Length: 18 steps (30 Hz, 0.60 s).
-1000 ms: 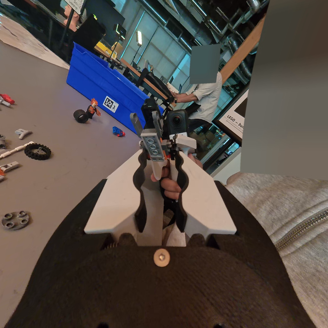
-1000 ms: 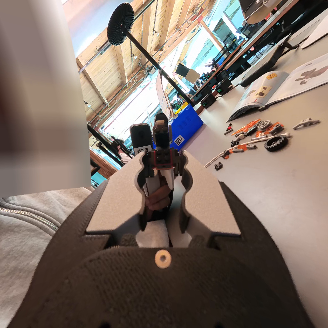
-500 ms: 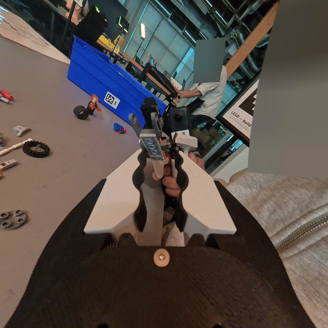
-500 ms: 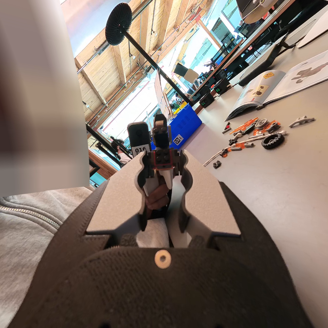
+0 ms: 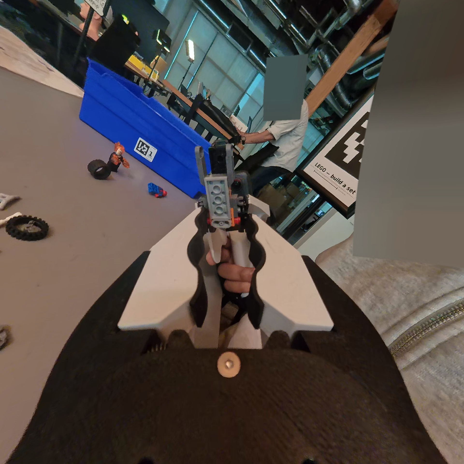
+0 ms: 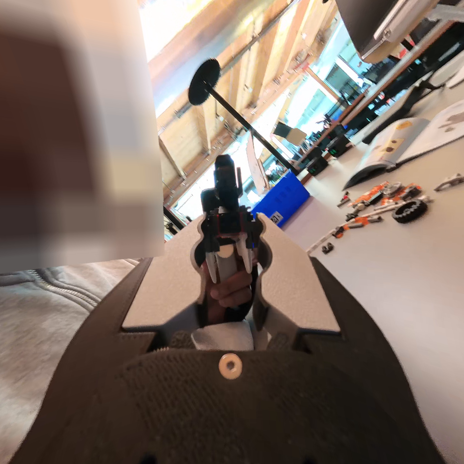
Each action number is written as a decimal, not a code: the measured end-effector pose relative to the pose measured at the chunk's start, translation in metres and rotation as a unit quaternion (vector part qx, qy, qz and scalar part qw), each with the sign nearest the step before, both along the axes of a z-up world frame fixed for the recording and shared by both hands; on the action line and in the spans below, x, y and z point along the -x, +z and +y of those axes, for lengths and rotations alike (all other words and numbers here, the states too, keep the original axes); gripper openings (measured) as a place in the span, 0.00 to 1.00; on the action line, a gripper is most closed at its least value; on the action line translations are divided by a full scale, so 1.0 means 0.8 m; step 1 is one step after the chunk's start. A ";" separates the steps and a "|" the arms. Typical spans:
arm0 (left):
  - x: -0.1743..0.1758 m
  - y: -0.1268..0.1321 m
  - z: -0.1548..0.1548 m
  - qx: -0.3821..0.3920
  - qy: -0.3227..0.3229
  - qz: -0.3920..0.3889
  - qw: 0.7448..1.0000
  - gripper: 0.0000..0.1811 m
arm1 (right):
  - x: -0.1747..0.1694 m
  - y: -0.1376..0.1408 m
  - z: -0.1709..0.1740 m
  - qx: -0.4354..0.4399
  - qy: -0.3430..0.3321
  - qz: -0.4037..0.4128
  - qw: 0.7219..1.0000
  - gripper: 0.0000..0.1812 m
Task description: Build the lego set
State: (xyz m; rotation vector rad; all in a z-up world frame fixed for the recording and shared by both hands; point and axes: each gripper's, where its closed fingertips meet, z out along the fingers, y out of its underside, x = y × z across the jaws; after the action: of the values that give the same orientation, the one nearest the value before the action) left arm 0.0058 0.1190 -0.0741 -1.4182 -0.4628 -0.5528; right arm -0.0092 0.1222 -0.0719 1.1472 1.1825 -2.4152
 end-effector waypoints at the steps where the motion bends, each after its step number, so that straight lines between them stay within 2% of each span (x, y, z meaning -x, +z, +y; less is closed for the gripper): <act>1: -0.001 0.003 0.001 -0.004 0.001 0.002 1.000 0.16 | -0.001 0.002 0.002 0.006 -0.002 0.006 1.000 0.19; 7: -0.002 0.008 0.003 -0.007 0.010 0.016 1.000 0.16 | -0.003 0.006 0.003 0.026 0.002 0.008 1.000 0.19; 18: -0.002 0.001 0.002 0.000 0.010 0.008 1.000 0.16 | -0.002 0.001 0.001 -0.006 -0.011 0.001 1.000 0.19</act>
State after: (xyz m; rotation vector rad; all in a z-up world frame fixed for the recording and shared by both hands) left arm 0.0076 0.1209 -0.0731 -1.4152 -0.4633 -0.5249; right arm -0.0075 0.1232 -0.0711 1.1669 1.1922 -2.4295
